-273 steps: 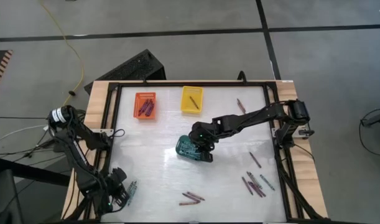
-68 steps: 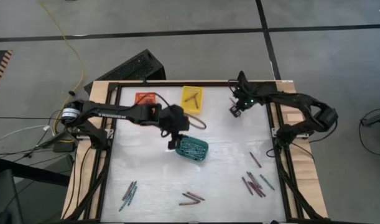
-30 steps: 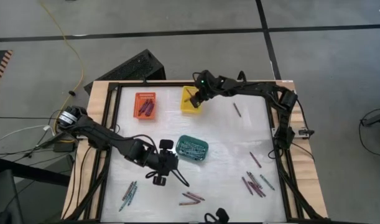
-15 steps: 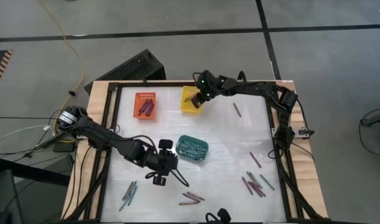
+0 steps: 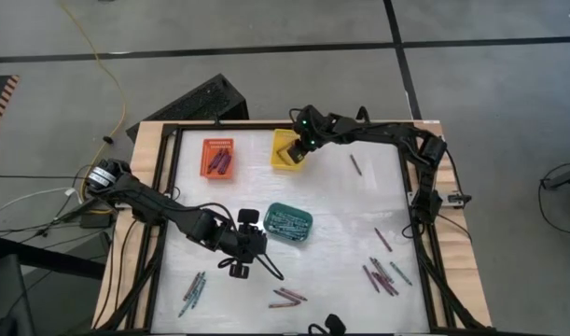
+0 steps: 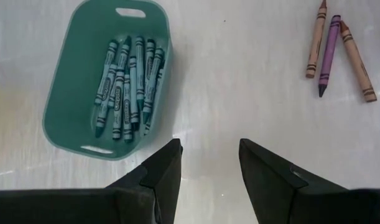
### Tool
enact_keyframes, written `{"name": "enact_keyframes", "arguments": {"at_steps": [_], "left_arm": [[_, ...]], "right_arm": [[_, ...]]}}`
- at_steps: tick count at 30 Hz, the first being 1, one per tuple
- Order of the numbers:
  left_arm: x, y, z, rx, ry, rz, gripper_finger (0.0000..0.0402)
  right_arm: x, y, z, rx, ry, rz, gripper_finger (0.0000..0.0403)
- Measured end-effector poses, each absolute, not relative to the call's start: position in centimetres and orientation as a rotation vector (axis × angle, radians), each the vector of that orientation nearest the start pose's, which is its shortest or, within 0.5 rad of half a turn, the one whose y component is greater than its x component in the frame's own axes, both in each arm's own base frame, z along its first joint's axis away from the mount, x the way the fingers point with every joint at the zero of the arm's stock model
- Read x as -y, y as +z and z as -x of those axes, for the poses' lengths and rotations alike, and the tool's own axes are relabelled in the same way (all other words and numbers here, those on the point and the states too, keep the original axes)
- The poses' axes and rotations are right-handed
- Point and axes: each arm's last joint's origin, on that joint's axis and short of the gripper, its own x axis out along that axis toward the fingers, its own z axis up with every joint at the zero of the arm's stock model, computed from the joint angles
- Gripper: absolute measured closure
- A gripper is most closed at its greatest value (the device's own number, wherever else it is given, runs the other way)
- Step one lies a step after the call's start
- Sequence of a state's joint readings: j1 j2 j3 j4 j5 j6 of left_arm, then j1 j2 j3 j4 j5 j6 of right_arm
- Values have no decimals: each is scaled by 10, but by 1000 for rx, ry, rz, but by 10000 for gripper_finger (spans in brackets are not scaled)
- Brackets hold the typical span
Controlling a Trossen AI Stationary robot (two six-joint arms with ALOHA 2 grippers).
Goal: Sort crayons
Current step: Put the brown crayon into the yellow bin
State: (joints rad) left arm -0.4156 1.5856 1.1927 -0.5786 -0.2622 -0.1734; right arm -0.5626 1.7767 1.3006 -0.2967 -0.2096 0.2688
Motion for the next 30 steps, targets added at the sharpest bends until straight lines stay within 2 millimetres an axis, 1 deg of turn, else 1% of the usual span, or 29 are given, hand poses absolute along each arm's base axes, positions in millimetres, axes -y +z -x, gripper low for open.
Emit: {"name": "enact_keyframes", "arguments": {"at_steps": [2, 5, 9, 12, 15, 18, 22, 25, 30], "left_arm": [[125, 250, -302, -928, -61, -165, 251], [125, 249, -301, -938, -60, -169, 251], [125, 249, -301, -937, -62, -174, 251], [124, 249, -301, -933, -52, -180, 251], [124, 250, -302, -926, -48, -185, 251], [124, 250, -302, -918, -49, -199, 251], [124, 251, -303, -908, -49, -209, 251], [125, 251, -303, -906, -50, -208, 251], [125, 251, -303, -905, -49, -208, 251]], "right_arm": [[196, 245, -330, -674, -406, -508, 351], [180, 266, -320, -686, -368, -437, 351], [161, 291, -295, -769, -418, -358, 351], [151, 301, -275, -863, -466, -341, 351], [143, 305, -254, -970, -506, -356, 351], [140, 300, -236, -1082, -570, -377, 351], [141, 287, -218, -1140, -626, -408, 346], [144, 274, -206, -1164, -653, -439, 332], [152, 247, -194, -1197, -692, -481, 297]]}}
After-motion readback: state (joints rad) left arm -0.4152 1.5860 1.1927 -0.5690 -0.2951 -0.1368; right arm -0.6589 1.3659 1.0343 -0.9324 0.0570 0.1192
